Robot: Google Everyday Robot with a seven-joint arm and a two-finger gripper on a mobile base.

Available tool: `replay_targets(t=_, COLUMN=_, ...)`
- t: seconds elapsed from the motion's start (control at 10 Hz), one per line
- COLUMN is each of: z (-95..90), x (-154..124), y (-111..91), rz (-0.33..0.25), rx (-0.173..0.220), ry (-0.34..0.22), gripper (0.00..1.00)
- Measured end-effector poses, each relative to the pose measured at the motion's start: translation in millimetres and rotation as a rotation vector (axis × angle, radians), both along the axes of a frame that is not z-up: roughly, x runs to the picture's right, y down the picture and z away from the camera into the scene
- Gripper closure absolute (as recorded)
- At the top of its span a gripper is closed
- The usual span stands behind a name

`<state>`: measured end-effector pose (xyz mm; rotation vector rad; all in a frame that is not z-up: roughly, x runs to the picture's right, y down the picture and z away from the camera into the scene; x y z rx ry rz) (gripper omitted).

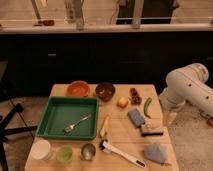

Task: Place apple in red bowl

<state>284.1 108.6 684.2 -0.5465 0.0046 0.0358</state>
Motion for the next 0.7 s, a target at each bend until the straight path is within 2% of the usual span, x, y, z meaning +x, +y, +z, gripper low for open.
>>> replay_targets(t=0.2, z=8.1, x=-6, y=-5, rz=0.016, rx=0.052, ry=-0.137, gripper=0.2)
replay_targets(t=0.3, z=14.7, x=-16, y=-9, rz=-0.001, rx=0.072, ry=-0.192, gripper=0.2)
replay_targets(t=0.4, z=21.8, x=-28, y=-14, rz=-0.034, rx=0.097, ry=-0.23, gripper=0.2)
replay_targets(t=0.7, z=42.2, x=-51, y=-22, rz=-0.08, rx=0.121, ry=-0.295, gripper=0.2)
